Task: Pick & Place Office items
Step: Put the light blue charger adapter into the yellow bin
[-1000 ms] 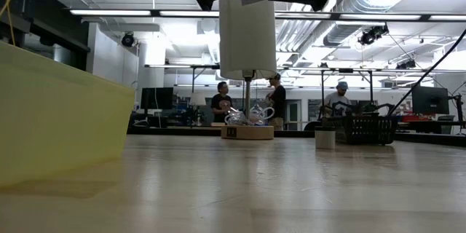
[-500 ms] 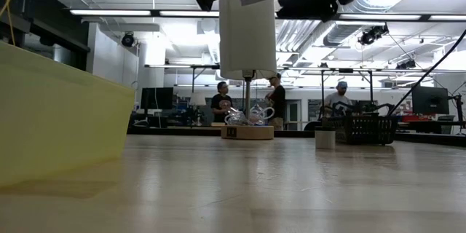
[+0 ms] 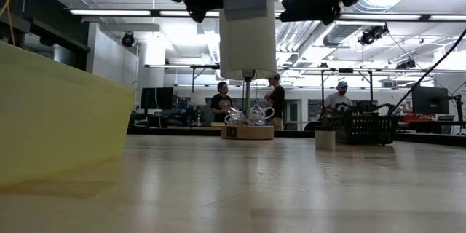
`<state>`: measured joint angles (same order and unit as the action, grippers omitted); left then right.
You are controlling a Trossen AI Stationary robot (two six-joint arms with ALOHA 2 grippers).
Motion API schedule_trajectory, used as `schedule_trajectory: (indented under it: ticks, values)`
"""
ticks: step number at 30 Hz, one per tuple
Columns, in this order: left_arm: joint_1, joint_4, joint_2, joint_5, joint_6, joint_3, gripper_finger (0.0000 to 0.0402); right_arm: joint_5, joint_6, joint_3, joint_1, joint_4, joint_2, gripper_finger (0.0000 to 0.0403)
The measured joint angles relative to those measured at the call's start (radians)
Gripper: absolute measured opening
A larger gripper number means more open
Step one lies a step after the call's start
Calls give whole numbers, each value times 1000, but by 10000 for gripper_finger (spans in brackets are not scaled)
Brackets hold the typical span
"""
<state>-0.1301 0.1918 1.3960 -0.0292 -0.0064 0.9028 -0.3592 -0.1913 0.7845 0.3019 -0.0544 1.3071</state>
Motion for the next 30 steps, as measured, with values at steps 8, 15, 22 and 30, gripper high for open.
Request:
schedule_trajectory:
  ticks: [8, 15, 22, 30]
  values:
    - [-49, -124, 0, 0, -45, 0, 122, 9, 0, 0, -1, -1, 0, 194]
    - [-104, -215, -4, -1, -75, 0, 122, 63, -5, 0, -1, 0, 0, 194]
    - [-169, -362, -41, 0, -146, 0, 122, 76, -26, 0, -1, 4, 0, 194]
    - [-262, -475, -83, 0, -183, 0, 122, 76, -26, 0, -1, 9, 0, 194]
